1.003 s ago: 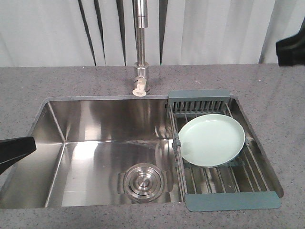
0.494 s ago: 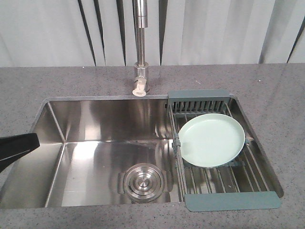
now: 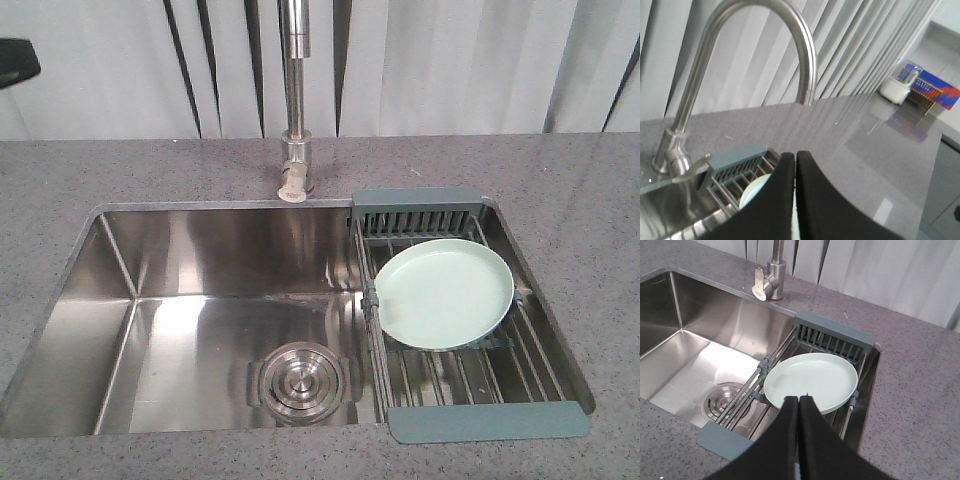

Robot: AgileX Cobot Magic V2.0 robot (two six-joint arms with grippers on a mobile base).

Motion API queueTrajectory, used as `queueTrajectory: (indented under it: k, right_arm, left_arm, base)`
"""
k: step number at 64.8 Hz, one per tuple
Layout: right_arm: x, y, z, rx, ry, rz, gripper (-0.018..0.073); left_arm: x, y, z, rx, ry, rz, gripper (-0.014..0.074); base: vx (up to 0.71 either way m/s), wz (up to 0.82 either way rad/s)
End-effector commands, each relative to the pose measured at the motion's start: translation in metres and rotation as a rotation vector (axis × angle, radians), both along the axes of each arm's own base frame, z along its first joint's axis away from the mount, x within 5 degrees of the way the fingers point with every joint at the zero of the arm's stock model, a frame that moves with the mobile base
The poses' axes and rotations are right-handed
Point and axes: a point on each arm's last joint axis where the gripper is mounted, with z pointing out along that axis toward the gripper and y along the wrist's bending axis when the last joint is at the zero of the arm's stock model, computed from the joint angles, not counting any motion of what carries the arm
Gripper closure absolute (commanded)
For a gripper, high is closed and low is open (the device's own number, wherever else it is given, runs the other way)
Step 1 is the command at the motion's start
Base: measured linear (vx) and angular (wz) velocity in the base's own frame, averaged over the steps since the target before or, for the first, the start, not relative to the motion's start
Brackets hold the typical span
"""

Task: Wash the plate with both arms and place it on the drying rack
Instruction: 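Raise the left gripper and reach it toward the tap lever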

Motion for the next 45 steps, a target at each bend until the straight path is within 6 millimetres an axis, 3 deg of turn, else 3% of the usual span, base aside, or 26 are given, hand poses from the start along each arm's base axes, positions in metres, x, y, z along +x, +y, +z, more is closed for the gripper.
queueTrajectory:
  k: [1, 9, 17, 35, 45]
  right_arm:
    - [0.002, -0.002, 0.011, 0.025, -0.062, -0.031, 0.0566]
    - [0.002, -0.003, 0.010, 0.023, -0.052, -0.048, 0.0566]
    - [0.002, -0.003, 0.010, 0.017, -0.045, -0.047, 0.0566]
    - [0.001, -0.002, 0.007, 0.013, -0.013, -0.036, 0.0566]
    - [0.001, -0.002, 0.007, 0.013, -0.012, -0.035, 0.0566]
  left_arm:
    - [0.014, 0.005, 0.023, -0.116, -0.070, -0.020, 0.0603]
    - [0.043, 0.008, 0.019, -0.182, -0.057, -0.052, 0.0603]
    - [0.072, -0.004, 0.010, -0.215, -0.029, -0.125, 0.0603]
    - [0.133, -0.052, -0.030, -0.231, 0.073, -0.270, 0.0600]
    - [0.157, -0.076, -0.052, -0.235, 0.117, -0.314, 0.0591]
  base:
    - [0.00, 0.00]
    - [0.00, 0.00]
    - [0.00, 0.00]
    - [0.00, 0.00]
    - [0.00, 0.00]
